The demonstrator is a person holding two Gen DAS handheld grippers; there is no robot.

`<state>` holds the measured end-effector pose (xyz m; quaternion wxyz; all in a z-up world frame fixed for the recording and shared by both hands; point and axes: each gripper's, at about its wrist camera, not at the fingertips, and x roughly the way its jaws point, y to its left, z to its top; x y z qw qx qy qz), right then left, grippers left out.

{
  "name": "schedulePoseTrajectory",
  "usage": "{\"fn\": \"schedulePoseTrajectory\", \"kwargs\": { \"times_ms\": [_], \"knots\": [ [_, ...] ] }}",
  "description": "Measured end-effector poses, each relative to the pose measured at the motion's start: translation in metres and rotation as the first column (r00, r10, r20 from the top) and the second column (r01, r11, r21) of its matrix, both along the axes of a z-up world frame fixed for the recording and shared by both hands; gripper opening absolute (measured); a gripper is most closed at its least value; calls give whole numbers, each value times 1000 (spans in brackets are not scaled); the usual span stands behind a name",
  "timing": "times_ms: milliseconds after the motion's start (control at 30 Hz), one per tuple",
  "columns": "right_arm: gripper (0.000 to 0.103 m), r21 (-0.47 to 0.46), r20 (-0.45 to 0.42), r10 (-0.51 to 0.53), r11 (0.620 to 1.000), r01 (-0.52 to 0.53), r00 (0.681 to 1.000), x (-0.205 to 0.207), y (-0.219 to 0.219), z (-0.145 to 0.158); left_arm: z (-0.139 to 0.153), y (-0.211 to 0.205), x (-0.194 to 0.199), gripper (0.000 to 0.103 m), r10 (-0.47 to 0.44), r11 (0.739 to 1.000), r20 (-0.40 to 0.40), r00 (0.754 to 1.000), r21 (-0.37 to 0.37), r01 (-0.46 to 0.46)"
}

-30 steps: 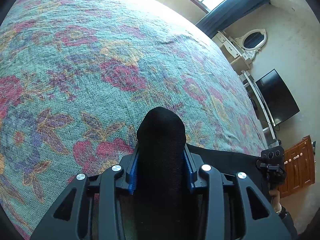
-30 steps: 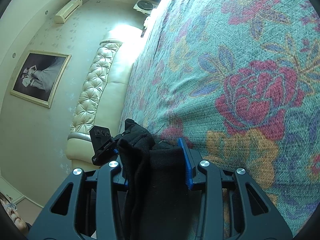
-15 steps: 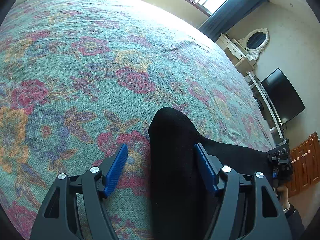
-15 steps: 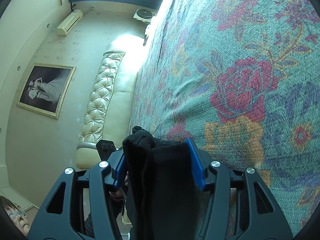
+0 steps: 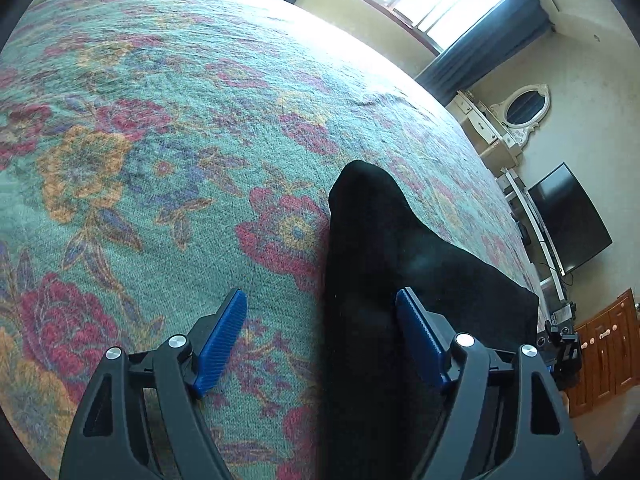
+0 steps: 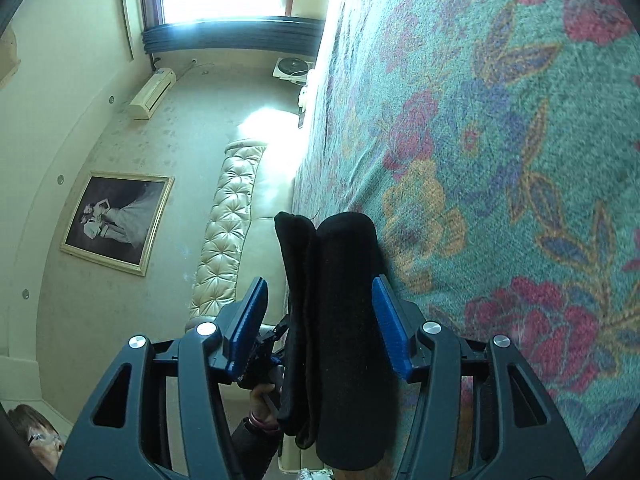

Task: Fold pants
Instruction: 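Open both grippers and release the folded pants onto the bed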

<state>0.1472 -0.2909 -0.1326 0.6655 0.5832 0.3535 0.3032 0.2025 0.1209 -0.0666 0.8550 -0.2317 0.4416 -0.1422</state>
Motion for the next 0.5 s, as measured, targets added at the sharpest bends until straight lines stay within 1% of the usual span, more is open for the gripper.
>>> {"fn": "schedulePoseTrajectory", "kwargs": {
  "times_ms": [167, 300, 367, 500],
  "knots": [
    [54, 39, -8, -46, 998, 46, 999, -41, 7, -4, 0, 0, -47, 76, 20, 1000, 27, 999, 11, -21],
    [56, 34, -14, -79, 996, 79, 997, -75, 20, -3, -1, 2, -80, 76, 44, 999, 34, 998, -3, -44],
    [60, 27, -14, -99, 995, 99, 995, -90, 25, -1, -2, 0, -93, 76, 44, 999, 28, 999, -20, -43],
    [69, 30, -17, -141, 989, 141, 990, -115, 32, 4, -1, -5, -111, 76, 45, 999, 23, 999, -13, -44]
  ]
}}
